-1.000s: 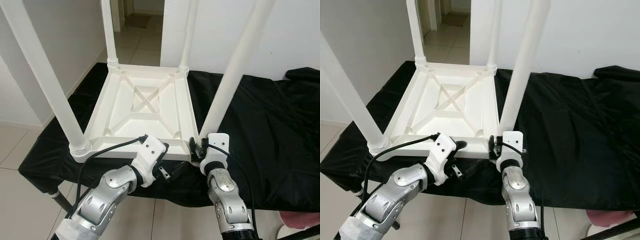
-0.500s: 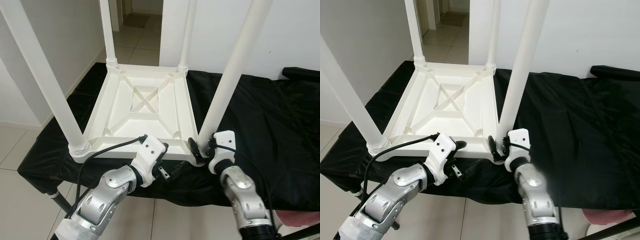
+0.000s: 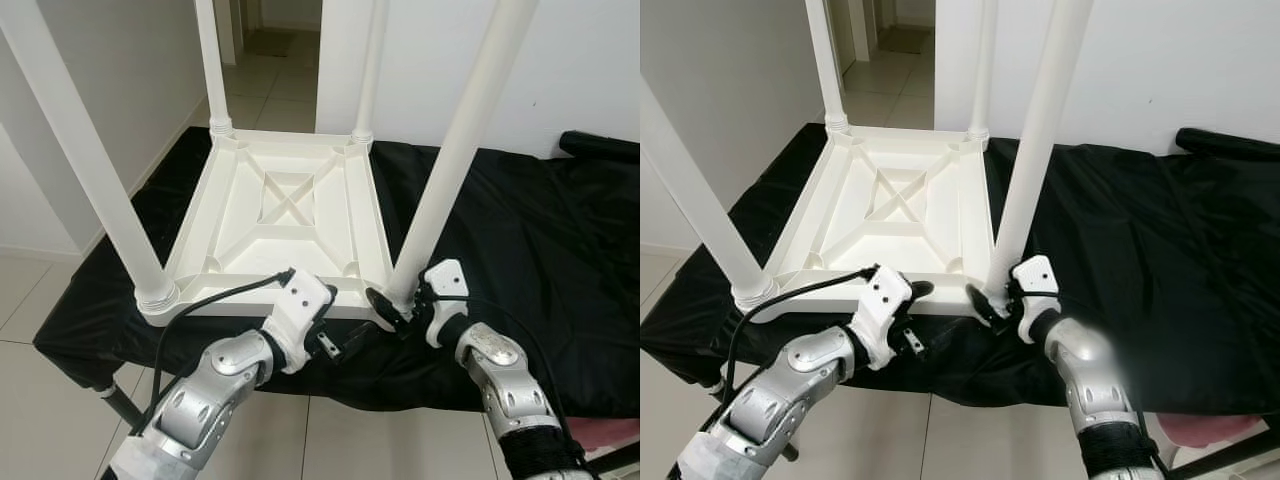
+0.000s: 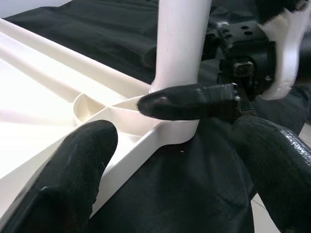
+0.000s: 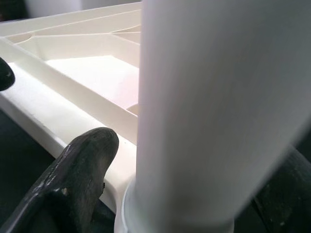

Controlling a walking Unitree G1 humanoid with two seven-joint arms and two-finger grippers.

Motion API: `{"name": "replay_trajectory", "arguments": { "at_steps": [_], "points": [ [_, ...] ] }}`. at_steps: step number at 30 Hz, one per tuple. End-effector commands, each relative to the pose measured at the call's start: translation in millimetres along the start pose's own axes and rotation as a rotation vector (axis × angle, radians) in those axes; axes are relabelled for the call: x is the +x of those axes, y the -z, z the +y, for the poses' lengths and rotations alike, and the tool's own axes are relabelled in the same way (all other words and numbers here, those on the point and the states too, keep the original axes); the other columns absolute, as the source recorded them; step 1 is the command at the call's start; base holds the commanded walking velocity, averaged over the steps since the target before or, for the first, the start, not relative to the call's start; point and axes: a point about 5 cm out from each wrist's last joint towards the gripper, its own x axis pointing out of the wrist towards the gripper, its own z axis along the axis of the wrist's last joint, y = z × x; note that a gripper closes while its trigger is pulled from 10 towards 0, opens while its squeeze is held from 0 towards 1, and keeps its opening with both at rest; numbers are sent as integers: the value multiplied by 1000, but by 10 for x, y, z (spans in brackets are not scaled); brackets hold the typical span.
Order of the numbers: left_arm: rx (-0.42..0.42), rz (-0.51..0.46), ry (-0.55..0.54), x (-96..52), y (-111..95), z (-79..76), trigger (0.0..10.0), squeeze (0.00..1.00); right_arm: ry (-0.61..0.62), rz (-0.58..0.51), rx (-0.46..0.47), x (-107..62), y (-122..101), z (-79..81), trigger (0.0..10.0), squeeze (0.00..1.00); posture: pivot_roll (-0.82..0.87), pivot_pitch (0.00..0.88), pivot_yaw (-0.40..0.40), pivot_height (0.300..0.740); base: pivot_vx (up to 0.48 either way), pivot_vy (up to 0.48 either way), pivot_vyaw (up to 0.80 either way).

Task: Building children table

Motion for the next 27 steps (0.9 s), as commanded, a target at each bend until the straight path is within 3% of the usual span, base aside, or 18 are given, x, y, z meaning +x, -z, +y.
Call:
{"name": "replay_trajectory", "arguments": {
  "at_steps": [1, 2, 3, 4, 5, 8, 9, 20, 21, 27],
  "points": [
    [8, 11, 55, 3, -3, -28, 10000, 0, -41, -9, -8, 35, -14, -2, 9294, 0, -2, 0, 7, 740, 0, 0, 0],
    [8, 11, 55, 3, -3, -28, 10000, 0, -41, -9, -8, 35, -14, -2, 9294, 0, -2, 0, 7, 740, 0, 0, 0],
    [9, 12, 58, 4, -4, -33, 10000, 0, -61, -4, -23, 60, -21, -16, 5647, 0, 2, 0, 7, 740, 0, 0, 0],
    [9, 12, 58, 4, -4, -33, 10000, 0, -61, -4, -23, 60, -21, -16, 5647, 0, 2, 0, 7, 740, 0, 0, 0],
    [9, 13, 62, 5, -2, -45, 10000, 0, -71, 6, -44, 80, -18, -47, 2157, 0, 5, 0, 6, 740, 0, 0, 0],
    [9, 14, 65, 7, -2, -54, 10000, 0, -78, 11, -58, 91, -13, -73, 2157, 0, 5, 0, 6, 740, 0, 0, 0],
    [8, 14, 68, 9, 0, -64, 10000, 0, -82, 22, -63, 96, 5, -95, 0, 0, 7, 0, 4, 740, 0, 0, 0],
    [2, 19, 72, 9, 14, -81, 10000, 0, -107, 37, -23, 48, 105, -124, 0, 0, 8, 0, 3, 740, 0, 0, 0],
    [1, 19, 72, 9, 15, -81, 10000, 0, -76, 29, -4, 34, 106, -139, 10000, 0, 8, 0, 3, 740, 0, 0, 0],
    [0, 20, 73, 8, 16, -83, 10000, 0, -1, 21, 21, 38, 116, -156, 10000, 0, -2, 0, -1, 740, 0, 0, 0]
  ]
}}
